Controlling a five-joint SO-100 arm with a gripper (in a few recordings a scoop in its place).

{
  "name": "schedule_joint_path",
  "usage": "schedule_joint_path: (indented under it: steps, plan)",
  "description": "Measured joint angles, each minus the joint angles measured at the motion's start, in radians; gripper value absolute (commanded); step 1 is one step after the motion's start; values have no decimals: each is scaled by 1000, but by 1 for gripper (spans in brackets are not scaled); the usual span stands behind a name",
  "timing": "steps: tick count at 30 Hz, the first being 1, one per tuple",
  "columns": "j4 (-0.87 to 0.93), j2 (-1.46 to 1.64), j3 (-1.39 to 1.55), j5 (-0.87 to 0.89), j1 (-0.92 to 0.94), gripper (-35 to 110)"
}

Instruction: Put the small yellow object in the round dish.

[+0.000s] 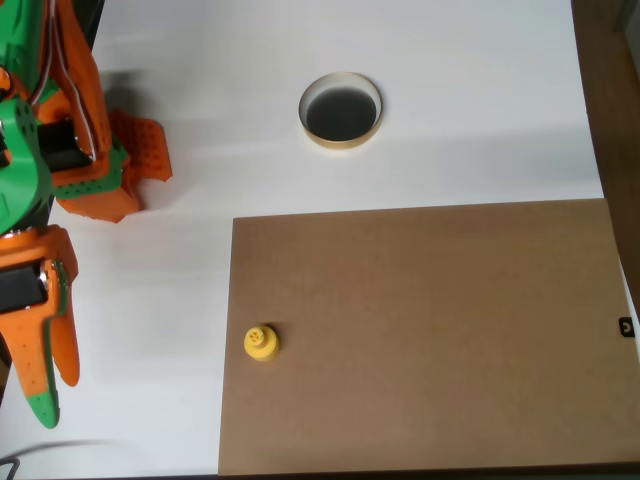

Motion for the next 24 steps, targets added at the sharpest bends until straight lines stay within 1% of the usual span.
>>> schedule_joint_path:
  steps: [15, 24]
  plan:
    - [126, -308, -241, -9, -147, 26]
    - [221, -517, -390, 0, -202, 26]
